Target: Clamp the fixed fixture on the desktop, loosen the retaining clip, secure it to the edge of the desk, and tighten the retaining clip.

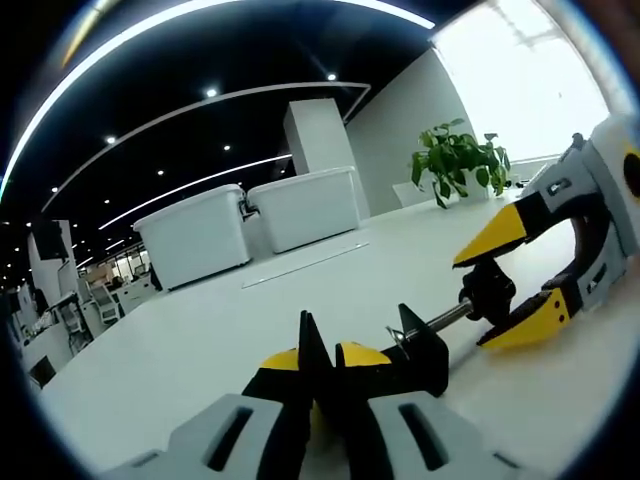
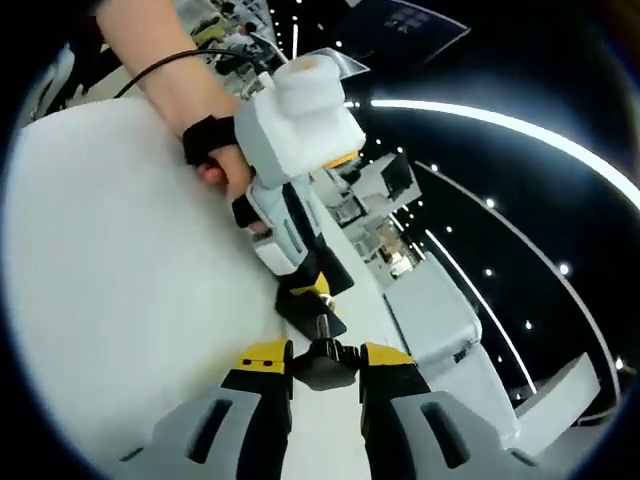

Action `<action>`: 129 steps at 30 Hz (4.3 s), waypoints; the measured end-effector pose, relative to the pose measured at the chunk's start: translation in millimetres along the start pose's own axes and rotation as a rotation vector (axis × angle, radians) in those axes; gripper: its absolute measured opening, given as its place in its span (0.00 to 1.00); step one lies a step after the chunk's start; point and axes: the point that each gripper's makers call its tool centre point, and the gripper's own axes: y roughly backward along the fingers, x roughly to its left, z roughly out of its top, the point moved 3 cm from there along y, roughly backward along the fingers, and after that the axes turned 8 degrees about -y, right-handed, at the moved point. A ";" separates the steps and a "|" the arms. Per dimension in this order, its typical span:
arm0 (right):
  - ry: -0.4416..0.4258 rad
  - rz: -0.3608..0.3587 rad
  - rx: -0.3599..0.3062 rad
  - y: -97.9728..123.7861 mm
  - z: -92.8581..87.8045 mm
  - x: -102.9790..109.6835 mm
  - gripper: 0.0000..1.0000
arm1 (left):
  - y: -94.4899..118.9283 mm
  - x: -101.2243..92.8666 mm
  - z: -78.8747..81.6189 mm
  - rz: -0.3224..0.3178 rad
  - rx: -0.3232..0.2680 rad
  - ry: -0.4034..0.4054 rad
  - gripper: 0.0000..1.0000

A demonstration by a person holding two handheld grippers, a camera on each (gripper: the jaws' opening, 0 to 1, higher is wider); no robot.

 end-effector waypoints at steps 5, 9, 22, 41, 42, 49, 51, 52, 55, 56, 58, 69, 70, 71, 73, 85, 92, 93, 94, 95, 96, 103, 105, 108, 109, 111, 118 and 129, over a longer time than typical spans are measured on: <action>0.090 -0.001 0.004 0.5 2.8 1.5 0.25 | -0.4 -0.1 0.2 -0.001 -0.001 0.000 0.09; 0.115 -0.008 0.006 0.9 4.2 2.1 0.25 | -0.6 0.2 0.2 0.000 -0.001 -0.002 0.09; -0.054 0.027 -0.023 12.3 6.0 3.1 0.28 | -1.6 -0.5 0.7 -0.006 -0.005 -0.012 0.09; -1.226 0.014 -0.144 12.3 -19.8 -32.7 0.28 | -1.1 -0.1 0.6 -0.006 -0.005 -0.012 0.09; -1.230 0.017 -0.139 10.7 -20.1 -30.8 0.27 | -1.1 0.0 0.6 -0.006 -0.005 -0.012 0.09; -1.217 0.050 -0.119 1.2 -19.3 -19.8 0.21 | -1.2 0.3 0.4 -0.005 -0.003 -0.011 0.09; -1.237 0.053 -0.114 1.4 -20.4 -20.3 0.21 | -1.3 0.3 0.4 -0.006 -0.003 -0.010 0.09; -1.230 0.054 -0.115 1.2 -19.5 -19.8 0.21 | -1.3 0.2 0.4 -0.006 -0.003 -0.010 0.09; -1.218 0.055 -0.117 1.3 -19.5 -20.2 0.21 | -1.6 0.2 0.4 -0.006 -0.003 -0.009 0.09; -1.207 0.056 -0.117 1.3 -18.5 -19.8 0.21 | -1.6 0.2 0.4 -0.005 -0.003 -0.009 0.09; -1.169 0.057 -0.116 0.9 -17.0 -20.2 0.20 | -1.7 0.4 0.4 -0.005 -0.003 -0.009 0.09; -0.970 0.041 -0.096 3.1 -8.6 -18.0 0.18 | -2.2 0.5 0.4 -0.004 -0.002 -0.008 0.09; -0.949 0.040 -0.094 3.2 -7.7 -17.3 0.18 | -2.2 0.5 0.4 -0.004 -0.002 -0.008 0.09; -0.943 0.039 -0.095 3.1 -7.3 -17.0 0.18 | -2.2 0.5 0.4 -0.003 -0.002 -0.008 0.09; -0.924 0.037 -0.092 3.2 -7.0 -16.9 0.18 | -2.3 0.6 0.4 -0.003 -0.002 -0.008 0.09; -0.498 0.005 -0.049 3.4 3.1 -6.4 0.18 | -1.3 1.1 -0.3 0.003 0.000 -0.005 0.09; -0.356 -0.006 -0.033 2.2 3.4 -3.4 0.18 | -3.2 1.3 -0.2 0.001 0.001 -0.003 0.09; -0.348 -0.007 -0.031 1.5 2.8 -3.2 0.18 | -3.6 1.4 -0.2 0.001 0.001 -0.003 0.09; -0.336 -0.010 -0.028 1.0 2.4 -3.5 0.18 | -3.6 1.5 -0.2 0.002 0.001 -0.002 0.10; -0.318 -0.012 -0.024 0.3 1.4 -4.2 0.18 | -3.5 1.4 -0.3 0.002 0.001 -0.002 0.10; -0.284 -0.014 -0.018 -0.2 0.9 -4.1 0.18 | -3.3 1.3 -0.3 0.003 0.001 -0.002 0.10; -0.043 -0.015 0.011 0.8 4.5 4.7 0.18 | -2.5 1.1 -0.6 0.004 0.002 -0.002 0.10; -0.010 -0.013 0.025 2.0 3.8 6.7 0.19 | -2.4 1.1 -0.6 0.004 0.002 -0.002 0.10; 0.102 -0.015 0.043 3.0 3.1 9.5 0.19 | -2.2 1.0 -0.5 0.004 0.001 -0.003 0.10; 0.099 -0.015 0.043 2.5 4.2 11.2 0.19 | -2.1 0.8 -0.6 0.003 0.002 -0.002 0.10; 0.099 -0.017 0.046 2.9 4.3 9.8 0.19 | -2.2 0.9 -0.6 0.003 0.002 -0.002 0.10; -0.064 -0.006 0.012 5.6 6.1 8.2 0.20 | -2.3 1.1 -1.0 0.003 0.003 0.002 0.10; -0.974 0.002 -0.146 7.9 -4.8 -26.2 0.30 | -2.7 2.7 -1.5 0.008 0.006 0.006 0.09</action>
